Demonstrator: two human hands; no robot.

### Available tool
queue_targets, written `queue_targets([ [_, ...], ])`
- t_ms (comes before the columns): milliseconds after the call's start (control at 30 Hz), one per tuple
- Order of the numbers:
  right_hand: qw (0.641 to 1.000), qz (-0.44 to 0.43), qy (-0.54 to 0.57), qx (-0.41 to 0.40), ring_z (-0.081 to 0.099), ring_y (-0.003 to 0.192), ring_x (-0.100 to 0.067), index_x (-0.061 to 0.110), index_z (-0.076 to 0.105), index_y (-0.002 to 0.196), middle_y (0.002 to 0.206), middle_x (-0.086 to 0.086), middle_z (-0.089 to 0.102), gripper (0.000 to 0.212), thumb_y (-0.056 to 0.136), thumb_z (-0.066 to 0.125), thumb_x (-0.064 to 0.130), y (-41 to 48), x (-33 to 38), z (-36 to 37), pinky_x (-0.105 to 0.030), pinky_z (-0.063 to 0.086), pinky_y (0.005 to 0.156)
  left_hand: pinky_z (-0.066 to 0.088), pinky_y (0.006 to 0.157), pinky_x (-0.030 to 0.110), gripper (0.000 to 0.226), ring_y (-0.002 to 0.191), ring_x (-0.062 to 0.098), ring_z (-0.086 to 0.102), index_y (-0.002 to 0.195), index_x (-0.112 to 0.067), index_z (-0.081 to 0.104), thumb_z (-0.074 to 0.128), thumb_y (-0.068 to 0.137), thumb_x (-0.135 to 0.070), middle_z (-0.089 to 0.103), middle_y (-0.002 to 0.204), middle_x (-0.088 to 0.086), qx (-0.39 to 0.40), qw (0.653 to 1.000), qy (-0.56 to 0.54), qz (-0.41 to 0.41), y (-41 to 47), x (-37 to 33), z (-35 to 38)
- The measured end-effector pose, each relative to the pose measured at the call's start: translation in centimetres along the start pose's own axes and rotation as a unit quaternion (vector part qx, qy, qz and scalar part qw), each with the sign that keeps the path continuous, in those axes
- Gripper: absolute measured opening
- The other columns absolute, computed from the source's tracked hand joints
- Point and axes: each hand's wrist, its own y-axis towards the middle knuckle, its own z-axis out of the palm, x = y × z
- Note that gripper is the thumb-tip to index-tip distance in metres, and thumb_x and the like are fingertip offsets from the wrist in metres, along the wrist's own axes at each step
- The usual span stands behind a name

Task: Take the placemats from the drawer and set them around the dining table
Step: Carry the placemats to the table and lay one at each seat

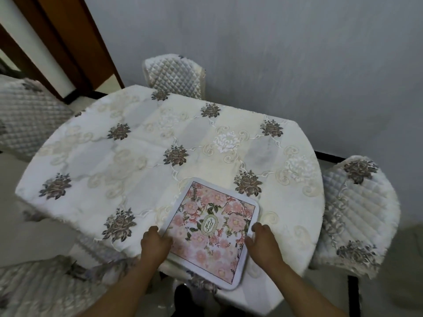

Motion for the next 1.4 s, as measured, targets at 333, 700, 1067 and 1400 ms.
queue_targets([
  [333, 0.981, -0.147, -0.105, 0.065, 0.052, 0.109, -0.031, 0.013, 0.05, 0.127, 0.117, -0.012, 0.052, 0.041, 0.091, 0.056, 0.033, 3.1, 6.2, 1.1, -0.035, 0.045, 0.081, 0.045, 0.062, 0.032, 0.008, 0.071, 0.02, 0.057, 0.086, -0.01, 0.056, 0.063, 0.084, -0.014, 0.062, 0.08, 0.007, -0.005, 0.998, -0.052, 0.033, 0.1, -0.2, -2.4],
  [700, 0.869, -0.401, -0.282, 0.074, 0.018, 0.147, -0.038, 0.022, 0.036, 0.148, 0.159, -0.011, 0.027, 0.07, 0.085, 0.068, 0.027, 10.4, 19.0, -0.2, -0.055, 0.021, 0.114, 0.04, 0.064, 0.018, 0.018, 0.072, 0.007, 0.054, 0.088, -0.022, 0.054, 0.059, 0.09, -0.005, 0.058, 0.078, -0.005, -0.008, 0.942, -0.109, 0.319, -1.5, -3.3, -9.2],
  [1067, 0.905, -0.366, -0.211, 0.048, 0.059, 0.072, -0.027, 0.015, 0.059, 0.082, 0.078, -0.004, 0.064, 0.013, 0.087, 0.063, 0.027, 9.4, 21.0, -7.1, -0.035, 0.041, 0.062, 0.051, 0.06, 0.016, 0.012, 0.078, 0.007, 0.069, 0.095, -0.024, 0.067, 0.073, 0.087, -0.018, 0.072, 0.087, -0.003, 0.121, 0.934, -0.29, 0.171, 1.4, -3.3, -11.6],
  [1400, 0.99, -0.101, 0.06, -0.073, 0.043, 0.053, -0.007, 0.016, 0.058, 0.072, 0.061, 0.006, 0.051, 0.022, 0.09, 0.064, 0.026, 3.6, 17.3, -18.7, -0.026, 0.032, 0.051, 0.063, 0.069, 0.042, 0.029, 0.09, 0.037, 0.071, 0.108, 0.001, 0.062, 0.066, 0.079, -0.002, 0.075, 0.095, 0.02, 0.348, 0.798, -0.49, -0.044, 1.7, -4.0, -8.7],
])
